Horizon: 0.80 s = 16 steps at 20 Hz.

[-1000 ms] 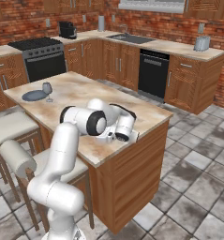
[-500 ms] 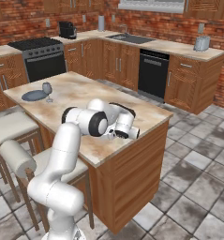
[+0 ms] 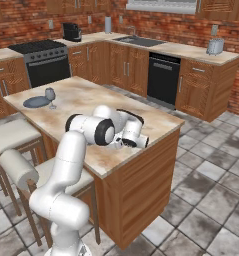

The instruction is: Retrieve the wine glasses from the counter and place one next to each plate.

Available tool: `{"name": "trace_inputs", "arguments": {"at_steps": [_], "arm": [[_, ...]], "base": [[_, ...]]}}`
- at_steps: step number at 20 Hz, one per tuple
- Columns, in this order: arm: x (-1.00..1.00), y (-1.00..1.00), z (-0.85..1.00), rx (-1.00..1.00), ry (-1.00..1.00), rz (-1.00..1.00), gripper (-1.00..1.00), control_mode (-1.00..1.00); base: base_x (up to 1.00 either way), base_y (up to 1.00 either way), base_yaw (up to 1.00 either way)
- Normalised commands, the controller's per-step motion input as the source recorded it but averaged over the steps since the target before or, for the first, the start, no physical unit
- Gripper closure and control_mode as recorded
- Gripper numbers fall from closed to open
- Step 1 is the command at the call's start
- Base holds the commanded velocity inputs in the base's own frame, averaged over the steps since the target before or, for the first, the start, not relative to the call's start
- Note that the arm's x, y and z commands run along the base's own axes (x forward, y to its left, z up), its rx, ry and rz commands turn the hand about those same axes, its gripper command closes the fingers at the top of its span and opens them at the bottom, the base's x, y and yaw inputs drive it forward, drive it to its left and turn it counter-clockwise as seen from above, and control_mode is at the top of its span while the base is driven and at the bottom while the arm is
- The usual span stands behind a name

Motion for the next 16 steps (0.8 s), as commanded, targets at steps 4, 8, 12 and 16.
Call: {"name": "trace_inputs", "arguments": {"at_steps": [4, 8, 12, 16], "arm": [[0.01, -0.08, -0.11, 0.0, 0.0, -0.03, -1.0, -1.0], [0.0, -0.12, 0.01, 0.0, 0.0, -0.08, -1.0, -1.0], [-0.01, 0.0, 0.22, 0.0, -0.03, -0.03, -1.0, -1.0], [-0.21, -0.08, 0.27, 0.01, -0.05, -0.03, -1.0, -1.0]], "base": [[0.0, 0.0, 0.0], [0.0, 0.0, 0.0], [0.0, 0.0, 0.0], [0.0, 0.0, 0.0]]}}
